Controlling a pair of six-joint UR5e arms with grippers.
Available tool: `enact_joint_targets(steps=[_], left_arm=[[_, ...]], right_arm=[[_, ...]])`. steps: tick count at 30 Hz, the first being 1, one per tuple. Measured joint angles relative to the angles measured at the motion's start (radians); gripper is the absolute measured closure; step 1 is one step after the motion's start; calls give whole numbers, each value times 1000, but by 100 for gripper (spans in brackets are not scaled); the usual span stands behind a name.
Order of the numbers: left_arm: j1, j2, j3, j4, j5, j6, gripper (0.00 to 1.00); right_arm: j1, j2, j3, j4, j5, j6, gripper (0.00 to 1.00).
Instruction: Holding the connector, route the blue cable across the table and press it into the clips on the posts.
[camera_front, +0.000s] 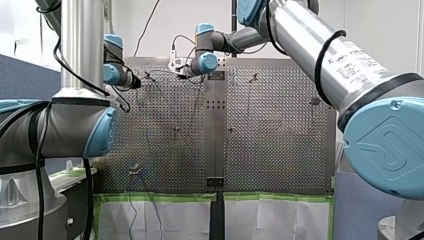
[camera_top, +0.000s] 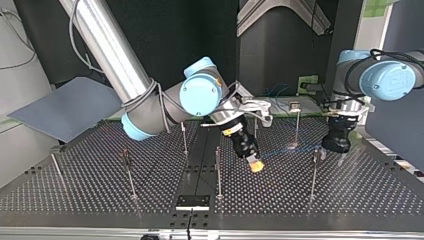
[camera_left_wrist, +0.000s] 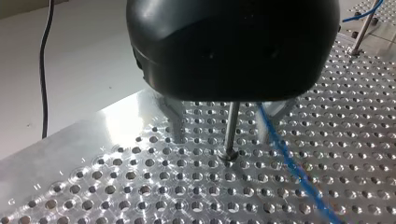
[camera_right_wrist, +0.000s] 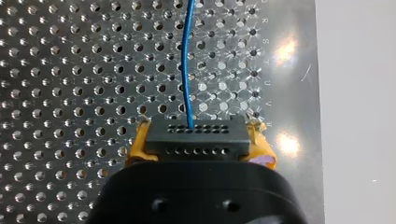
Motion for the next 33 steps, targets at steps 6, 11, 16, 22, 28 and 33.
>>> enact_joint_targets(steps=[6, 11, 16, 22, 28, 33], left_arm=[[1, 1, -3, 2, 1, 3, 99], [9, 5, -5, -10, 1, 7, 99], [22, 23, -5, -15, 1, 11, 99], [34, 20, 2, 23, 13, -25, 99], [39, -20, 29, 73, 17, -68, 99], [47, -64, 49, 113, 5, -69, 99]], right_arm=[[3, 0, 0, 0, 0, 0, 100], [5, 0, 0, 0, 2, 0, 100], [6, 0, 0, 0, 6, 1, 100], [1, 0, -1, 0, 10, 3, 100], [-3, 0, -2, -1, 12, 4, 100], [-8, 0, -3, -1, 15, 6, 100]])
